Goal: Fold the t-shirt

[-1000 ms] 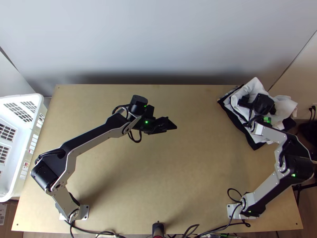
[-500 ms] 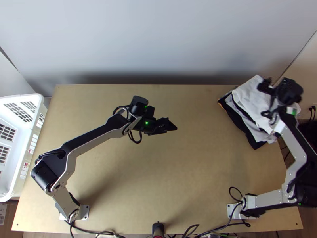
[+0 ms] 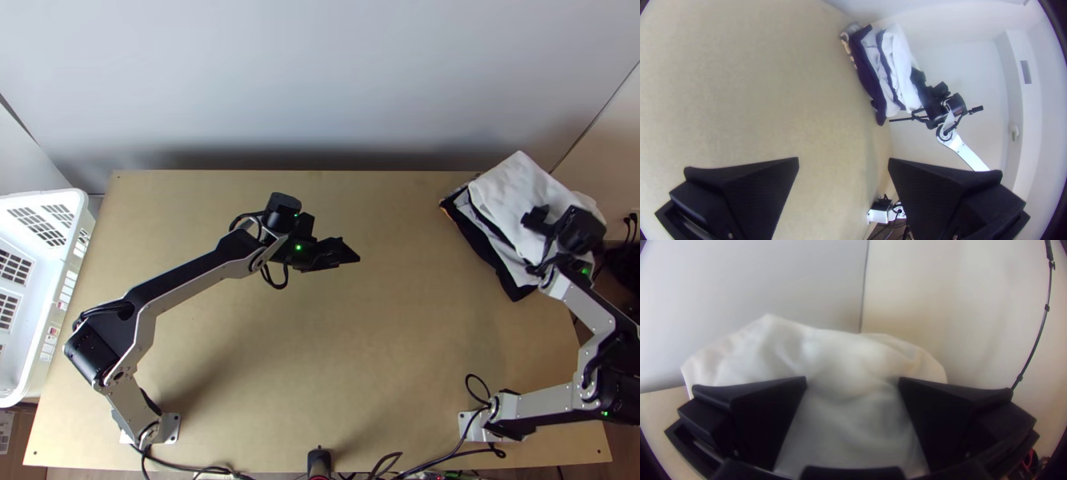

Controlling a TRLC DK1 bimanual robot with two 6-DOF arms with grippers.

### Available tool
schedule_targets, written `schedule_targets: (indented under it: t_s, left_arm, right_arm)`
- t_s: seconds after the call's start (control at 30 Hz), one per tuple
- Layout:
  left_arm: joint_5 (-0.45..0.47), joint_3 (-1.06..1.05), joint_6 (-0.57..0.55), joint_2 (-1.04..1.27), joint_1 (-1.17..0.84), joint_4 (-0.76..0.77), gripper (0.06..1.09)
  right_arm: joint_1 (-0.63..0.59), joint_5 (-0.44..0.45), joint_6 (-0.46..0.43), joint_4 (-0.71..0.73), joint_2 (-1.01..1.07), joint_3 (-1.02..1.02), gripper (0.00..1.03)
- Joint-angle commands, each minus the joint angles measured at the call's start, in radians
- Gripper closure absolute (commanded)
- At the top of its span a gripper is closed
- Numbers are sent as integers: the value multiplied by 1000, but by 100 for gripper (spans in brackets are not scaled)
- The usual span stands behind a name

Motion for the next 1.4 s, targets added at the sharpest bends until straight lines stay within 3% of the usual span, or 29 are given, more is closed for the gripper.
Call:
schedule_targets:
  t_s: [0.0, 0.53, 0.7, 0.83, 1.03, 1.3, 1.37]
  left_arm:
    - [0, 6, -1, 6, 4, -1, 11]
    - [0, -5, -4, 11, 1, 4, 11]
    - [-2, -3, -1, 5, 11, 4, 11]
    - [-20, 0, 10, -21, 30, 3, 11]
    - [-164, 0, 113, -176, 62, -66, 11]
    - [-430, -131, 211, -527, 211, -126, 11]
    - [-450, -212, 213, -635, 260, -108, 11]
  right_arm:
    - [-6, -5, 32, 115, 92, -98, 6]
    - [-4, 4, 32, 149, 148, -127, 6]
    - [10, 1, 23, 114, -33, -98, 6]
    - [86, -14, 0, -63, -276, -17, 6]
    - [290, -68, 7, -264, -507, 116, 6]
    - [591, -58, -6, -262, -691, 89, 5]
    - [648, -54, -6, -250, -762, 35, 5]
